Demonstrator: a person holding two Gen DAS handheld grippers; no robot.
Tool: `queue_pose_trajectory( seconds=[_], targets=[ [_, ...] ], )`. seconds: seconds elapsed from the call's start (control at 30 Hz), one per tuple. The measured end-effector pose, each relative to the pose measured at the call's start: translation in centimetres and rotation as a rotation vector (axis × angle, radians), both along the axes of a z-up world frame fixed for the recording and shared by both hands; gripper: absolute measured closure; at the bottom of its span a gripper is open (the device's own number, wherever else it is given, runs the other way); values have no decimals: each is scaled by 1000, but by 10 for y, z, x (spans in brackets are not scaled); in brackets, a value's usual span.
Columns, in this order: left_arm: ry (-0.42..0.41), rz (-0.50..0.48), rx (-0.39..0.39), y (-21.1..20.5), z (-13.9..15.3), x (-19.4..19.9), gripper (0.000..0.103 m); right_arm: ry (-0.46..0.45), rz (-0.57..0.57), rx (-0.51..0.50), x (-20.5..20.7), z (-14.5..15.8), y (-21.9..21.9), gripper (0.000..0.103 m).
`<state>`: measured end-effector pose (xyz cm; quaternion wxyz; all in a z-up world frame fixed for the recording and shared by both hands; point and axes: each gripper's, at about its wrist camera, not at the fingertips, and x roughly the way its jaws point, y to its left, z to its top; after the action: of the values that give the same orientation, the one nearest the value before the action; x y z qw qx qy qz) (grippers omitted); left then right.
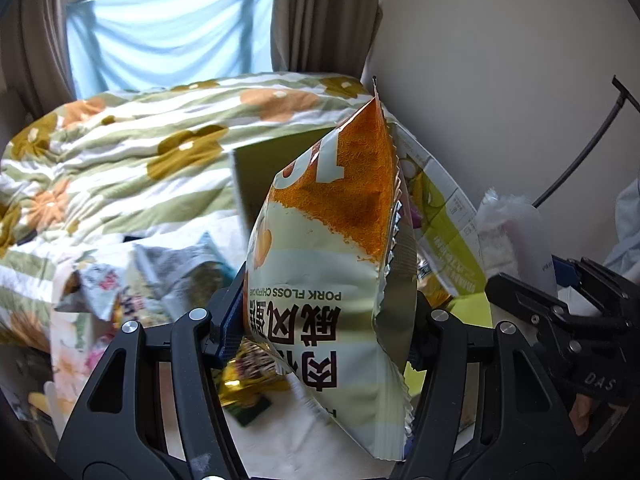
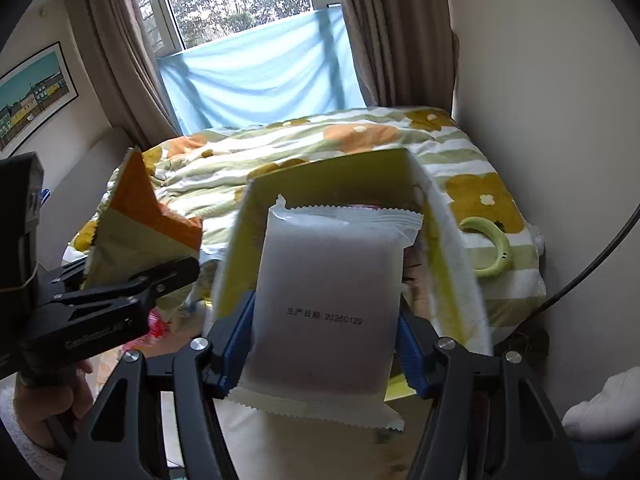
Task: Organize snacks
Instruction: 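Release the pork floss bag in the box from left tool while right tool carries packet, then open the right tool to drop the white packet into the box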
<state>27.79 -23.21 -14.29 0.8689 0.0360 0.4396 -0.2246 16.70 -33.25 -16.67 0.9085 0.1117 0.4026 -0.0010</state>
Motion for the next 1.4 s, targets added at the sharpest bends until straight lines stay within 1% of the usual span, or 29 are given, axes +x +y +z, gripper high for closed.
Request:
queue_pose_trajectory(
  seconds=[0.1,0.17,0.2,0.23,0.27,0.3,0.33,0.37,0.43,0.5,0.63,0.67,0.93,1.13,1.2,1.23,1.27,1.3,1.33,1.4],
  targets=[
    [15,26,25,-26,-11,12,45,14,5,13,3,-5,-22,44],
    [29,42,51,-36,-18,20,45,22,12,15,5,-8,-31,44],
    [36,54,66,-42,-22,24,44,27,17,21,7,-11,-36,44],
    [45,69,86,-47,-25,27,41,30,22,28,9,-13,-41,44],
    [52,83,105,-48,-28,30,36,31,25,32,10,-14,-43,44],
    [57,107,125,-51,-29,32,18,33,29,40,11,-15,-46,44],
    [54,119,124,-49,-30,32,2,34,33,49,12,-16,-49,44],
    [45,125,113,-45,-28,27,0,34,37,60,13,-17,-52,44],
    [41,134,96,-43,-25,21,0,36,43,73,14,-20,-54,44],
    [46,152,109,-37,-25,17,0,38,56,83,17,-23,-59,44],
    [74,173,97,-21,-29,5,0,39,77,93,28,-27,-65,44],
    [78,178,97,-16,-31,7,0,39,83,95,32,-27,-64,44],
    [94,222,122,-2,-34,-5,0,53,127,100,64,-29,-57,44],
    [97,263,119,10,-31,-10,0,76,122,108,85,-32,-52,43],
    [99,270,121,12,-32,-13,0,57,107,113,88,-33,-53,42],
    [101,273,122,13,-33,-14,0,42,103,121,89,-32,-53,34],
    [103,275,123,13,-33,-16,0,37,98,121,90,-32,-54,16],
    [104,277,121,14,-34,-18,0,35,92,108,90,-32,-55,8],
    [105,278,118,15,-35,-19,0,32,89,95,89,-31,-55,3],
    [110,280,113,17,-36,-23,0,12,88,79,82,-31,-55,3]
  ],
)
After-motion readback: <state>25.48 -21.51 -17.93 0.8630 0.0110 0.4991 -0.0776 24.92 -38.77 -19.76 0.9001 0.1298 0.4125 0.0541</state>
